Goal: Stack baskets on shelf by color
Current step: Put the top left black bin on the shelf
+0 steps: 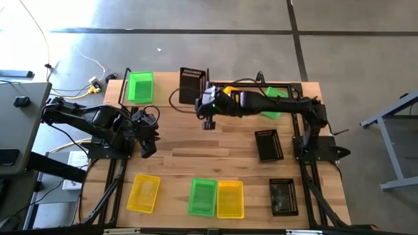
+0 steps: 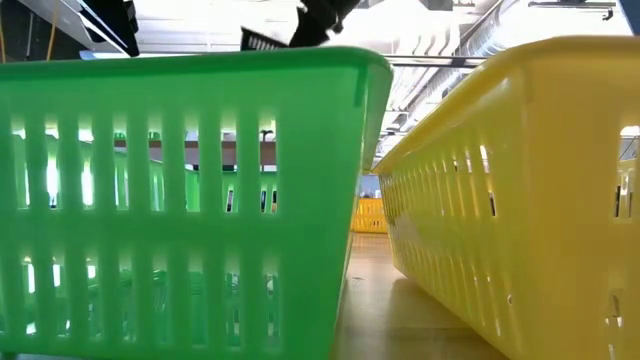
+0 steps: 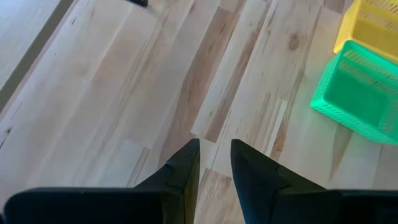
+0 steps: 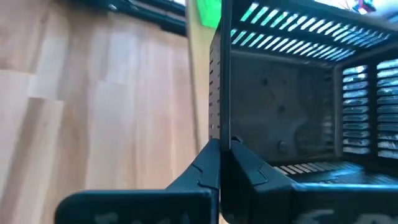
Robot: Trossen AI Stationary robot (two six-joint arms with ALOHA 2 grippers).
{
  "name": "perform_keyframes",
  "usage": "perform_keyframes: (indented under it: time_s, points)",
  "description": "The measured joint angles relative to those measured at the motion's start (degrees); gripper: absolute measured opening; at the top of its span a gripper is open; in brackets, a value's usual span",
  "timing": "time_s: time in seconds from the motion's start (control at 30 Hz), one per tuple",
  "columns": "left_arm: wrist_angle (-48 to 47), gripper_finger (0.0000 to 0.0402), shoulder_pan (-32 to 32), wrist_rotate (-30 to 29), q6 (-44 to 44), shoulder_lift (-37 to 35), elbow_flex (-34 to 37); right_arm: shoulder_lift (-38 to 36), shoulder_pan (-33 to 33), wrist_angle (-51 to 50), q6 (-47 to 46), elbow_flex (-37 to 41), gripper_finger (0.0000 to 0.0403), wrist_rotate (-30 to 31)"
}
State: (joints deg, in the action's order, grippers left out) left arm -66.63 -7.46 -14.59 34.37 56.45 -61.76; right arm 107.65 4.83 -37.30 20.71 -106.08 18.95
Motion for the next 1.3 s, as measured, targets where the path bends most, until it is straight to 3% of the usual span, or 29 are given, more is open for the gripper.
perform_keyframes:
  time_s: [0.37, 0.7, 1.3]
  points:
    - [0.0, 0.0083, 0.0, -0.2, 0.6, 0.0, 0.0, 4.1, 3.8, -1.0, 1.0, 0.1, 0.0000, -5.4]
    - [0.0, 0.0083, 0.0, -0.2, 0.8, 0.0, 0.0, 5.7, 4.2, -1.3, 0.8, 0.1, 0.0000, -3.4]
    - [0.0, 0.0083, 0.0, 2.1, 1.0, 0.0, 0.0, 7.3, 6.8, -2.9, 1.4, 0.1, 0.0000, -5.8]
